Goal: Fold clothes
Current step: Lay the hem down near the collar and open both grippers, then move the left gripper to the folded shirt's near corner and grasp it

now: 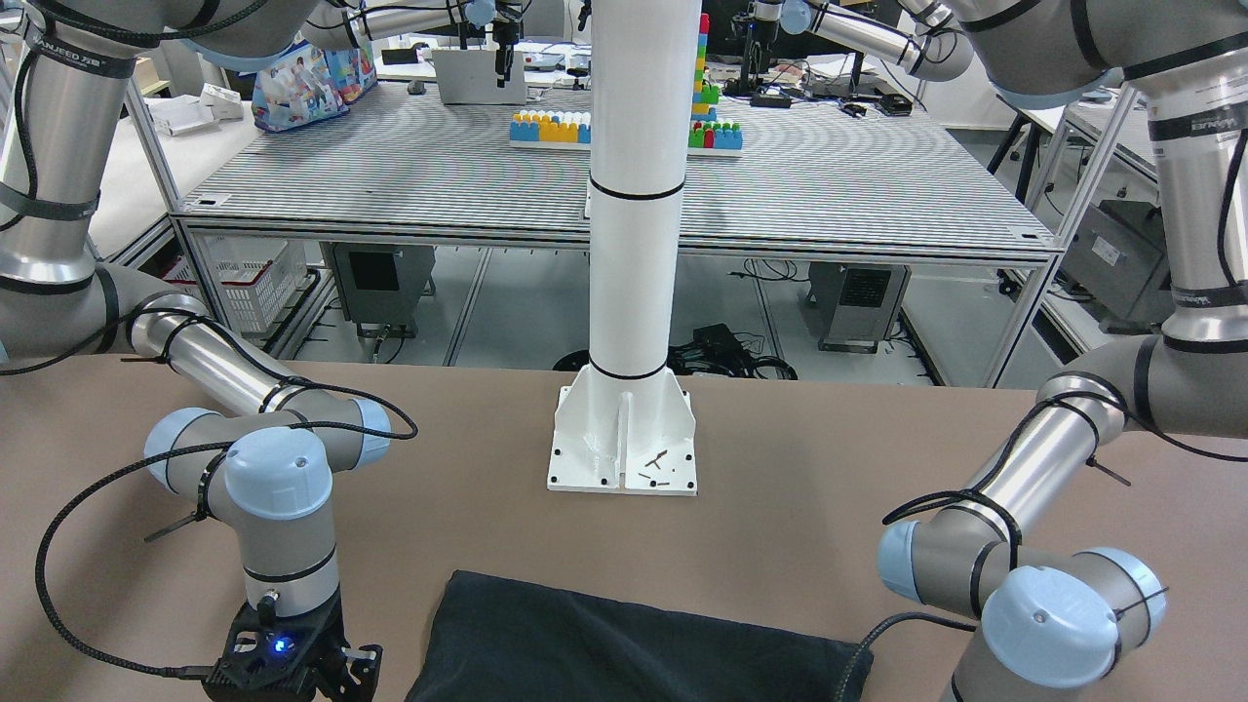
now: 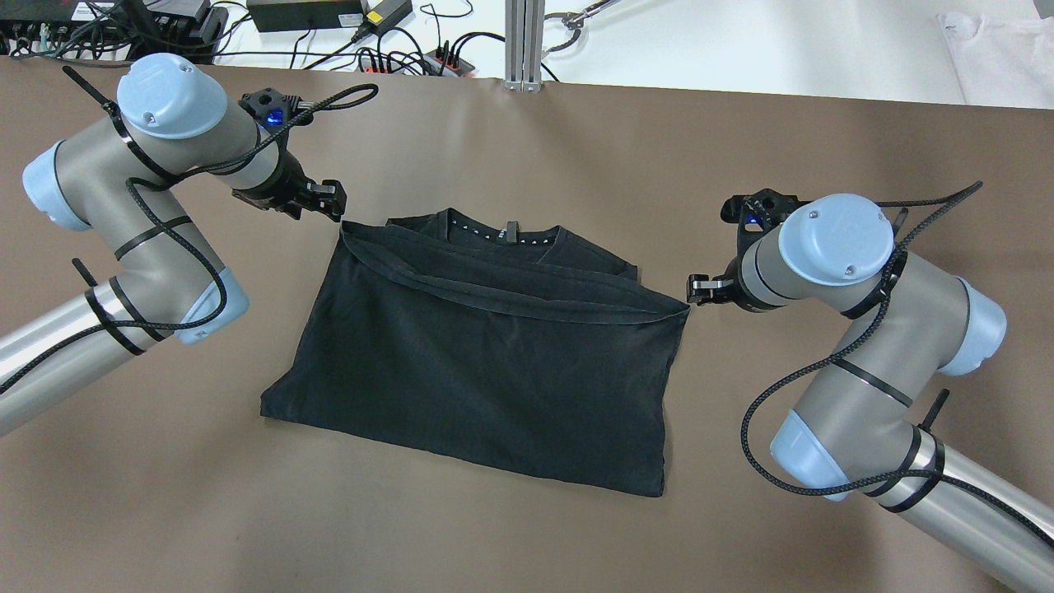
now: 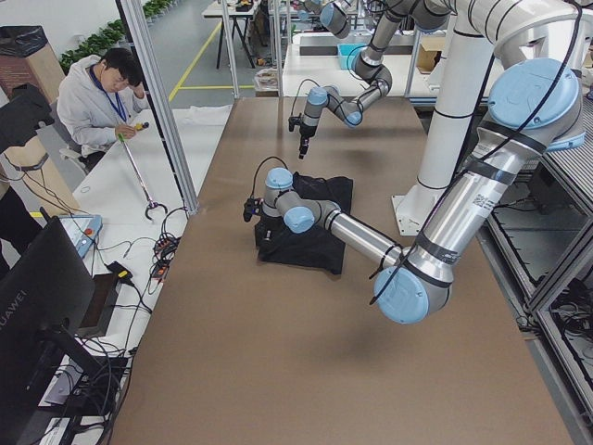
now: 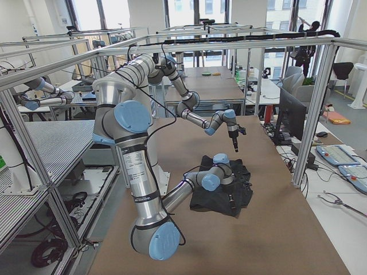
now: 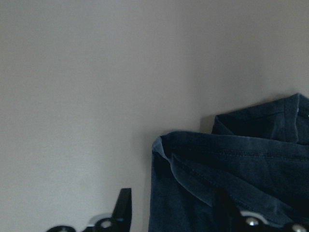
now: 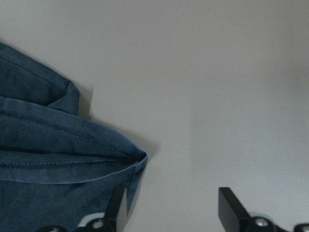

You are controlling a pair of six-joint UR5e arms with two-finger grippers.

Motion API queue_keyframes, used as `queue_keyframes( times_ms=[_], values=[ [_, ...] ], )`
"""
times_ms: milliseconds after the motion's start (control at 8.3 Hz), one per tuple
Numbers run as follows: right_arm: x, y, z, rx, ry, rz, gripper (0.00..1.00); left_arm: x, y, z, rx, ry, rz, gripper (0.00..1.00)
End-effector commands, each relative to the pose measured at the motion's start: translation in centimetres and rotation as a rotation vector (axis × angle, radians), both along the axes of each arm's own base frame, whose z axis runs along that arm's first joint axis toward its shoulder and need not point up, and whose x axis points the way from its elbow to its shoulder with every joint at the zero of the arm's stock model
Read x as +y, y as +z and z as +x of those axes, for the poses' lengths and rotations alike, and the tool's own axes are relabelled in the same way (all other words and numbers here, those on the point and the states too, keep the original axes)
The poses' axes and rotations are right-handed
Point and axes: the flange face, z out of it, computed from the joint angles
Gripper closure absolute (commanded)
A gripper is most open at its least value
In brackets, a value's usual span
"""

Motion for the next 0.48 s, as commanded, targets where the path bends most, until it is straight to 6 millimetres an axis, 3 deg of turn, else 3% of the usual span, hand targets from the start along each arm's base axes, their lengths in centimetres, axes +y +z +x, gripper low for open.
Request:
queue_keyframes(
  times_ms=[0,120,241,361],
  values=[
    [0.7,-1.1,-0.5,-0.016,-0.013,0.016,0.06,3.8,3.0,-2.6,0.015,0.053,0.044,0.00],
    [1.1,-1.7,-0.6,-0.027,-0.015,0.021,0.06,6.9,6.1,-3.9,0.033,0.067,0.067,0.00],
    [1.8,-2.2,-1.3,-0.036,-0.028,0.026,0.06,10.8,9.1,-3.7,0.060,0.108,0.092,0.00],
    [2.1,-2.2,-1.6,-0.036,-0.033,0.025,0.06,14.0,10.9,-3.3,0.088,0.141,0.108,0.00]
  ],
)
